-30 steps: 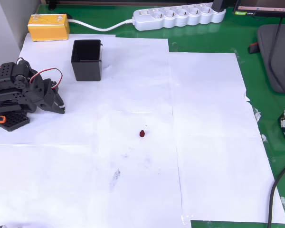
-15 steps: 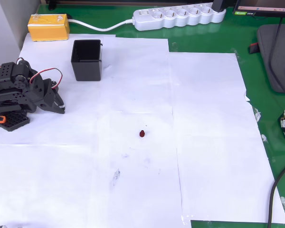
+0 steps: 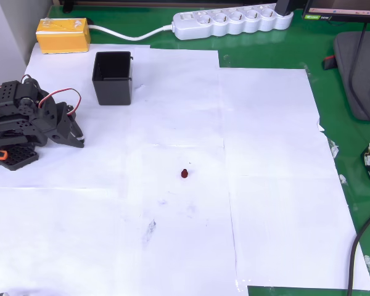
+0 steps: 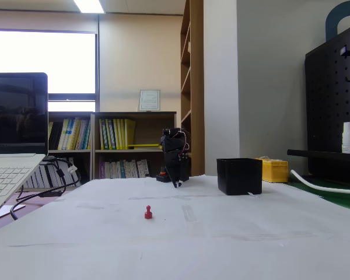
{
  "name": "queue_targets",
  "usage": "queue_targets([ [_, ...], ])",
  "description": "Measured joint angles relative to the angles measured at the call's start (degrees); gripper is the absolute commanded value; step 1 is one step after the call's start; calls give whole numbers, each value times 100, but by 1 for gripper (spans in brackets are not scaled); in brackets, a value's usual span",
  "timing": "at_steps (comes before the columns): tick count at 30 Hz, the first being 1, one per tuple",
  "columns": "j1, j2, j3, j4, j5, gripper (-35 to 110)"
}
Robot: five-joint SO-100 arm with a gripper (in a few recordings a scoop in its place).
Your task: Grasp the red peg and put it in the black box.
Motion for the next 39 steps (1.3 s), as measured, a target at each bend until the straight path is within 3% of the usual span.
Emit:
queue_targets([
  [15, -132, 0, 0, 0, -193, 0],
  [19, -97, 220, 0, -431, -281, 0],
  [27, 97, 2127, 0, -3270, -316, 0],
  [30, 114, 3480, 0, -4755, -756, 0],
  [39, 114, 7365, 35, -9817, -668, 0],
])
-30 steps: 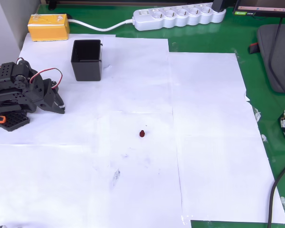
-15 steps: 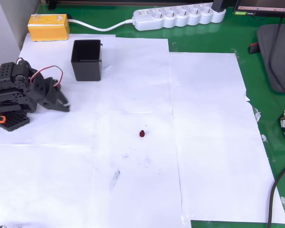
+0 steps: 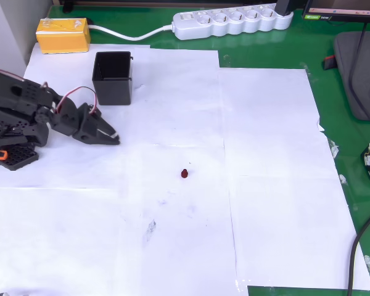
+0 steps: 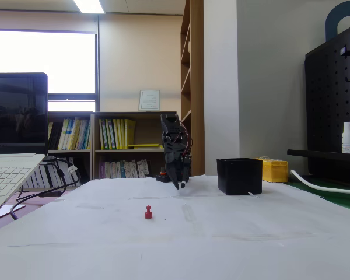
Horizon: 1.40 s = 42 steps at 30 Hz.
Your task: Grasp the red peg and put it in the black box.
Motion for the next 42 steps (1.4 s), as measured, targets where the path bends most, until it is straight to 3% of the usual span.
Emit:
queue_targets([
  [11, 290, 2962, -26, -3814, 308, 0],
  [21, 747, 5133, 1116, -5643, 501, 1],
  [29, 1072, 5871, 2417, -5713, 510, 5],
  [35, 1195, 5256, 2716, -4236, 413, 10],
  [42, 1195, 5036, 2725, -3885, 264, 37],
])
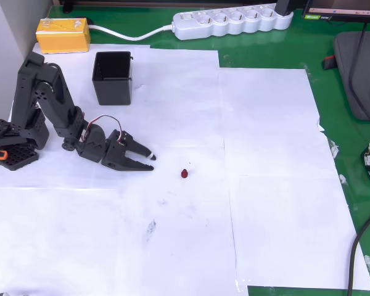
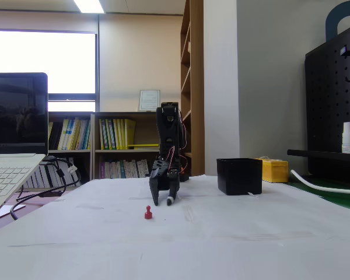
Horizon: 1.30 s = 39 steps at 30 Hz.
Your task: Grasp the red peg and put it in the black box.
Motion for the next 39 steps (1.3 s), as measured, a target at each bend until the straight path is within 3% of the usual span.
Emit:
queue_targets([
  [9, 158, 26, -9, -44, -264, 43],
  [16, 527, 844, 378, -958, -237, 43],
  [25, 738, 1310, 993, -1125, -105, 43],
  [39, 571, 2057, 1239, -2268, -35, 43],
])
